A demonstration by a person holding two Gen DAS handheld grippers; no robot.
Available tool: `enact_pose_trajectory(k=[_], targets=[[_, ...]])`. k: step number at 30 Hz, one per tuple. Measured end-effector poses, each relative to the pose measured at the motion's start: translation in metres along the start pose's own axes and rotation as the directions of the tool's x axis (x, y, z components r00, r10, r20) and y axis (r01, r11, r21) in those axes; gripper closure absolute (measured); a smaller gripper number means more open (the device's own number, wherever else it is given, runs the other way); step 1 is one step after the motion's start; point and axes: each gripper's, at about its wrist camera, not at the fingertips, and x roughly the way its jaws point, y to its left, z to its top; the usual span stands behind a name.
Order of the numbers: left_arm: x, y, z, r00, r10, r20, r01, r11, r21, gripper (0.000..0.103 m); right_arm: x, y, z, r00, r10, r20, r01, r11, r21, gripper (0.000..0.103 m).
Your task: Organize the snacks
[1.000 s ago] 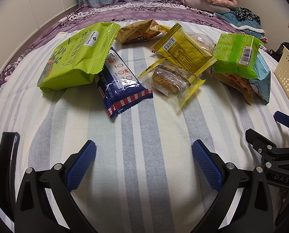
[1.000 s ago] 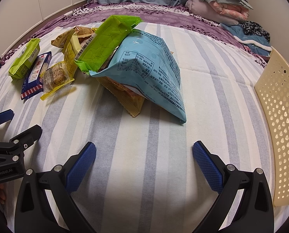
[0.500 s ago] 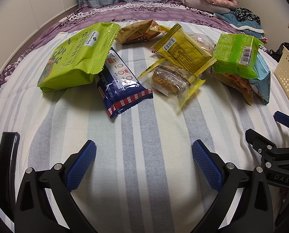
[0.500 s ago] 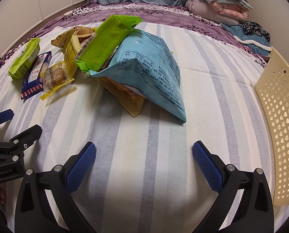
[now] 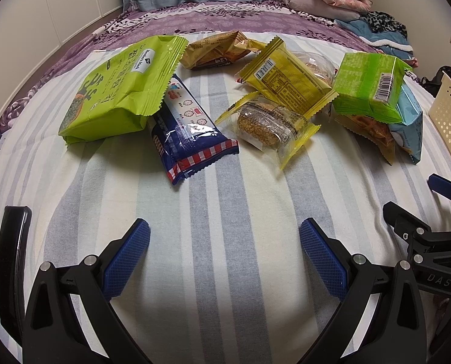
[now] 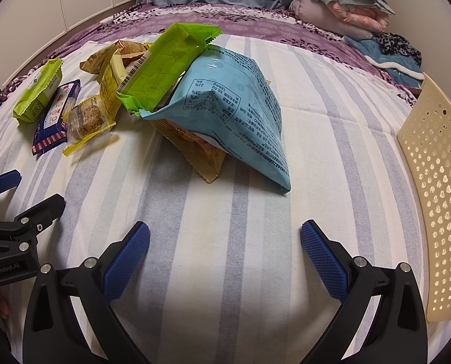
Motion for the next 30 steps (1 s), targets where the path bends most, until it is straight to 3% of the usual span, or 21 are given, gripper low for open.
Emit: enact_pose_trajectory(k=[13, 20, 30], targets=[[-0.008, 0.003, 0.0, 1.0, -0.008, 0.013, 0.008, 1.0, 0.002, 0.002, -0.005, -0.002, -0.002, 1.0, 0.017, 0.011, -0.017, 1.0, 0.008, 0.005], [-0.031, 0.022, -0.003, 0.998, -0.013, 0.066, 0.014, 1.0, -0.018, 0.002, -0.025, -0.017, -0.01, 0.989, 0.141, 0.047, -0.145, 0.985, 0.091, 0.005], [-0.045, 0.077, 0.032, 0.989, -0.056, 0.138, 0.073, 0.99, -0.117, 0.002, -0.046, -0.034, 0.018, 0.972, 0.188, 0.142, -0.206, 0.97, 0.13, 0.005]])
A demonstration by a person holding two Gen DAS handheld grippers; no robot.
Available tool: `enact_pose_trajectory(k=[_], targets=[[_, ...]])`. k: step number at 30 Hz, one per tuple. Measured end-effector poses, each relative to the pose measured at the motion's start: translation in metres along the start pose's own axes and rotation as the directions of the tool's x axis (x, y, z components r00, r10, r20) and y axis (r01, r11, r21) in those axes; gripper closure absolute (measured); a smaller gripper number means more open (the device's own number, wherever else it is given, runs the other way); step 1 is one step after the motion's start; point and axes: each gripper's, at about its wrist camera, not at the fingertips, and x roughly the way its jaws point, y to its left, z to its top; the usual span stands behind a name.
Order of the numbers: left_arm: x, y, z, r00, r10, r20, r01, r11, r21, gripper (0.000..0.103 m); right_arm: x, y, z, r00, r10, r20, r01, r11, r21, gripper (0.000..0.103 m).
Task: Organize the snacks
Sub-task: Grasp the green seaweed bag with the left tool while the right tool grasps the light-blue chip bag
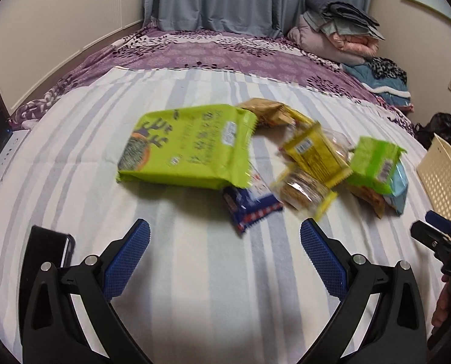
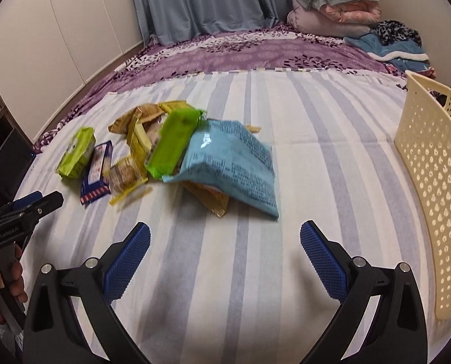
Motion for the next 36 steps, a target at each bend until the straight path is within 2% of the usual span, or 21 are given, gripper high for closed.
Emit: enact_pose_trajectory(k=[8, 12, 15, 18, 20, 25, 30, 36], targets=[[0.027, 0.027, 0.039, 0.998, -0.069, 0.002, 0.069, 0.998, -0.014, 0.002, 0.009, 0.007, -0.002, 1.0, 0.006, -0.024, -0.007, 1.0, -0.014, 0.005], [0.03, 0.044, 0.053, 0.998, -0.064, 0.01, 0.065, 0.995, -0.076, 0.002, 0.01, 0.003, -0.003, 1.0, 0.004, -0.023, -0.004, 1.0, -0.003, 0.005], [0.035, 0.051, 0.069, 1.0, -0.022, 0.017, 0.024, 0.992, -0.123, 0.002, 0.013, 0.001, -0.001, 1.0, 0.009, -0.025, -0.009, 1.0, 0.011, 0.005], [0.043, 0.051, 0.087, 0.998, 0.067, 0.017, -0.064, 0.984, -0.166, 0.002, 0.017, 0.004, -0.002, 0.999, 0.021, -0.029, -0.021, 1.0, 0.01, 0.005], [0.05, 0.048, 0.1, 0.998, 0.067, 0.019, -0.062, 0.978, -0.2, 0.002, 0.018, 0.007, -0.004, 0.999, 0.024, -0.029, -0.024, 1.0, 0.002, 0.005], [0.07, 0.032, 0.119, 0.982, 0.187, -0.015, -0.186, 0.963, -0.196, 0.002, 0.018, 0.009, -0.011, 0.999, 0.04, -0.033, -0.04, 0.999, -0.001, 0.005], [0.075, 0.03, 0.108, 0.968, 0.247, -0.05, -0.252, 0.95, -0.187, 0.002, 0.011, 0.0, -0.014, 0.999, 0.052, -0.014, -0.052, 0.998, 0.026, 0.005], [0.06, 0.047, 0.077, 0.964, 0.253, -0.086, -0.266, 0.941, -0.207, 0.002, 0.003, -0.011, -0.013, 0.998, 0.065, 0.018, -0.066, 0.996, 0.058, 0.005]])
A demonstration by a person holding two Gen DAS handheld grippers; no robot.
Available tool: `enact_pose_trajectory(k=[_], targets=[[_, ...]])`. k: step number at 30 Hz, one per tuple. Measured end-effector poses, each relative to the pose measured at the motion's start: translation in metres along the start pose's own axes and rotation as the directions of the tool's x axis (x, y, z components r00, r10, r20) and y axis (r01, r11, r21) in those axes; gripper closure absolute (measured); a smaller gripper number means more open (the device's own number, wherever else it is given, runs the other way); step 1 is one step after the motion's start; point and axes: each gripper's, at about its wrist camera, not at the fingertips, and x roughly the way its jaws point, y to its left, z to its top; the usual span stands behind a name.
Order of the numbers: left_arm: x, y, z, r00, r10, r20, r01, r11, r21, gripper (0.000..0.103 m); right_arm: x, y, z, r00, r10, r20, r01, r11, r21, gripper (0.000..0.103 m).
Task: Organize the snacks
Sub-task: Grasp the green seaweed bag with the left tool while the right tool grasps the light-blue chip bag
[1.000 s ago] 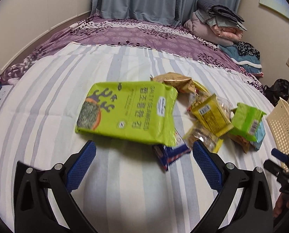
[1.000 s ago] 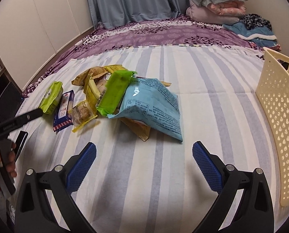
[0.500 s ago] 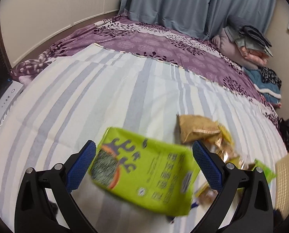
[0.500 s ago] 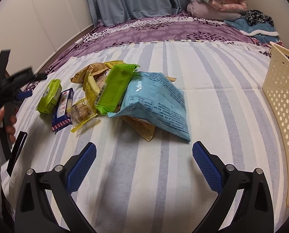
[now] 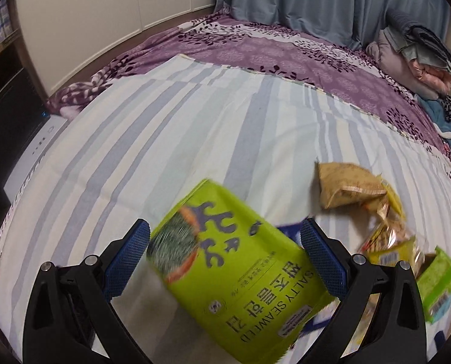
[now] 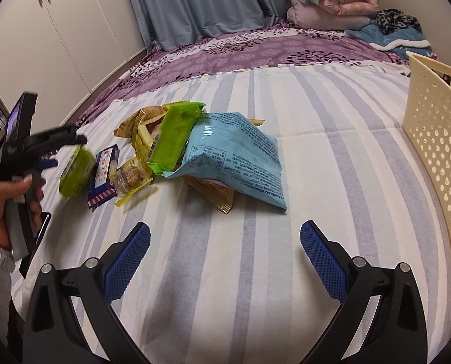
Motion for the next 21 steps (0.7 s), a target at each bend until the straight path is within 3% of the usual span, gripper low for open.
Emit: enact_pose_trajectory(k=[8, 15, 21], targets=[[-0.012, 0.031, -0.036, 0.999, 0.017, -0.033, -0.017, 1.0, -0.008, 0.002, -0.007, -0.001, -0.004, 1.0, 0.015, 0.02, -0.015, 1.0, 0.006, 0.005], [-0.011, 0.018, -0.031, 1.0, -0.027, -0.014, 0.027, 0.999, -0.022, 0.002, -0.011, -0.001, -0.007, 1.0, 0.004, 0.028, -0.003, 1.0, -0.005, 0.005], [0.009, 0.0, -0.017, 0.999, 0.003, -0.04, -0.004, 1.0, -0.021, 0.002, -0.007, -0.003, -0.008, 1.0, -0.013, 0.019, 0.013, 1.0, -0.005, 0.005]])
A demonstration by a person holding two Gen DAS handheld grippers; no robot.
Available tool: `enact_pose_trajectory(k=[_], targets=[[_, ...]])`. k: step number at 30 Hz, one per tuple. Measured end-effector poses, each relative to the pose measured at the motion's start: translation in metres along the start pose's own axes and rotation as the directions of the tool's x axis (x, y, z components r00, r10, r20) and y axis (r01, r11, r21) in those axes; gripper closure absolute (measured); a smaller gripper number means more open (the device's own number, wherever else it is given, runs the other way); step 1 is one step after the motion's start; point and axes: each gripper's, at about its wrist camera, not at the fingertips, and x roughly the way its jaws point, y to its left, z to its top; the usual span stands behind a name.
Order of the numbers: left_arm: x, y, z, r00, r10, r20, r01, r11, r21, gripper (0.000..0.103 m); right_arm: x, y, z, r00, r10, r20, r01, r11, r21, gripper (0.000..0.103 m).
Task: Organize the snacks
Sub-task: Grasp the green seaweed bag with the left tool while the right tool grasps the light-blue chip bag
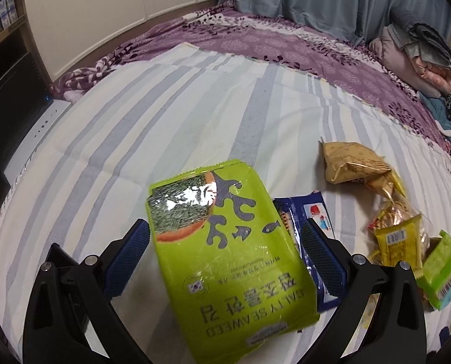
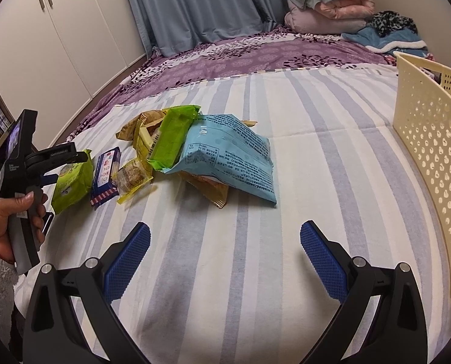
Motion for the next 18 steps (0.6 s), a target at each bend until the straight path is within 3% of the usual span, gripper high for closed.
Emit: enact_pose_trajectory(k=[4, 9, 13, 18], targets=[[0.016, -0.001, -0.001, 0.999, 0.033, -0.025, -0.033, 0.999, 0.016, 0.002, 0.003, 0.0, 0.001, 1.0, -0.018, 0.0, 0.018, 1.0, -0.01, 0.005], [0.021, 0.011, -0.009, 1.0, 0.005, -0.01, -0.005, 1.0, 0.011, 0.002, 0.011, -0.002, 0.003, 1.0, -0.026, -0.013, 0.026, 1.0, -0.012, 0.005], [0.019, 0.014, -0.01, 1.0, -0.026, 0.014, 0.026, 0.999, 0.034, 0.017, 0.017, -0.001, 0.007, 0.999, -0.025, -0.022, 0.024, 1.0, -0.014, 0.005], [0.004, 0.008, -0.01, 0.997, -0.027, 0.07, 0.02, 0.995, 0.095, 0.02, 0.02, 0.003, 0.019, 1.0, -0.016, -0.008, 0.015, 1.0, -0.027, 0.005]])
